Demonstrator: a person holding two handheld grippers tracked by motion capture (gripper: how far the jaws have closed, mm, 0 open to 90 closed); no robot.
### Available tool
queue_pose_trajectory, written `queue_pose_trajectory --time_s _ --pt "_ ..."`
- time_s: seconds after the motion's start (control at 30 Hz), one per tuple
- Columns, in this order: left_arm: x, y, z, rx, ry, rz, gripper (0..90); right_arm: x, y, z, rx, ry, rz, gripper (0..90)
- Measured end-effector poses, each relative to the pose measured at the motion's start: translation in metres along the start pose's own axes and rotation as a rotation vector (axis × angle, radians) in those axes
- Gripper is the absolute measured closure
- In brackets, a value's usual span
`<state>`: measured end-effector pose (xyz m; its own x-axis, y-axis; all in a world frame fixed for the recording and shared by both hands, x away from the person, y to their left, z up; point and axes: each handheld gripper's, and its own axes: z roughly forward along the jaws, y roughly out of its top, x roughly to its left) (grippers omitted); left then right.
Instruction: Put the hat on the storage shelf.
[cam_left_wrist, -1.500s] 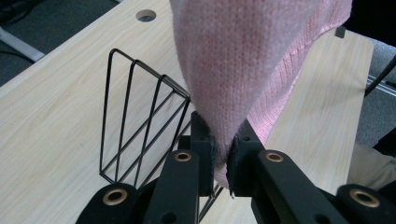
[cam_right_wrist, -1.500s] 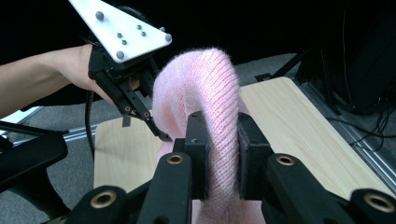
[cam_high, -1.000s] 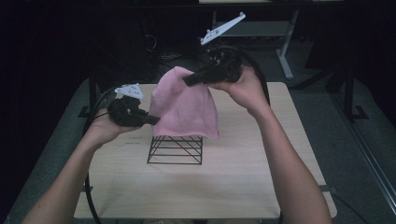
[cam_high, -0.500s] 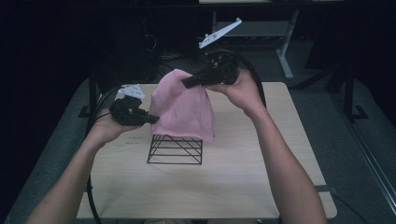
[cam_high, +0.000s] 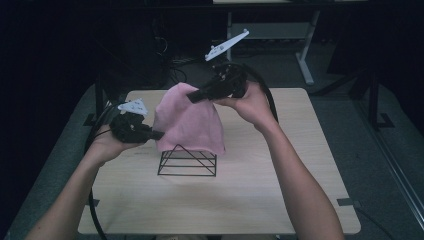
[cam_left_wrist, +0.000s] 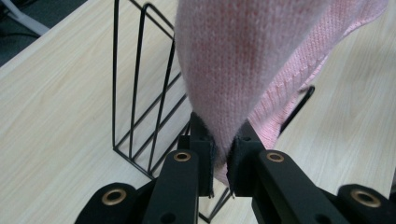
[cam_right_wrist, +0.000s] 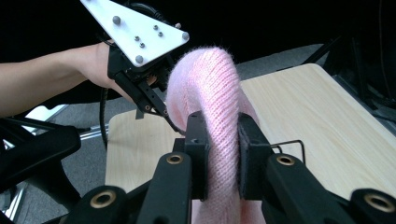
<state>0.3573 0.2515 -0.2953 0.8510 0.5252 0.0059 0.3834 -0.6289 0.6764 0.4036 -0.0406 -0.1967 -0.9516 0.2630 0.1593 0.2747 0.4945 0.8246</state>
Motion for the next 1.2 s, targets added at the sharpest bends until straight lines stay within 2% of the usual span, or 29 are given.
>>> queue_pose_trajectory --time_s 0.33,0.53,0.6,0.73,0.8,0.83,0.87,1.0,1.1,1.2 --pt "0.001 -0.013 -0.001 0.013 -0.001 -0.006 82.8 0.005 -0.006 0.012 0.011 0.032 -0.011 76.8" --pt "0.001 -0.020 0.004 0.027 0.002 0.001 82.8 0.005 -0.015 0.019 0.016 0.054 -0.007 76.7" --pt "0.001 -0.024 0.006 0.028 -0.002 -0.009 82.7 0.005 -0.018 0.022 0.017 0.059 -0.008 76.7" --pt "0.001 -0.031 0.010 0.033 -0.002 -0.022 82.7 0.003 -0.023 0.028 0.031 0.074 0.004 76.5" --pt "0.002 -0.034 0.012 0.039 0.000 -0.013 82.5 0.002 -0.026 0.032 0.042 0.086 0.007 76.3" --pt "0.001 -0.036 0.014 0.036 -0.003 -0.025 82.4 0.002 -0.027 0.035 0.040 0.088 0.009 76.3" --pt "0.001 -0.038 0.015 0.045 -0.003 -0.015 82.4 0.001 -0.029 0.037 0.044 0.088 0.010 76.3" --pt "0.001 -0.045 0.019 0.056 -0.006 -0.021 82.5 0.000 -0.035 0.045 0.058 0.102 0.012 76.3" --pt "0.000 -0.049 0.022 0.062 -0.009 -0.029 82.5 -0.002 -0.039 0.049 0.068 0.112 0.031 76.0" --pt "0.000 -0.052 0.025 0.079 -0.004 -0.017 82.5 -0.004 -0.045 0.054 0.068 0.122 0.040 76.0"
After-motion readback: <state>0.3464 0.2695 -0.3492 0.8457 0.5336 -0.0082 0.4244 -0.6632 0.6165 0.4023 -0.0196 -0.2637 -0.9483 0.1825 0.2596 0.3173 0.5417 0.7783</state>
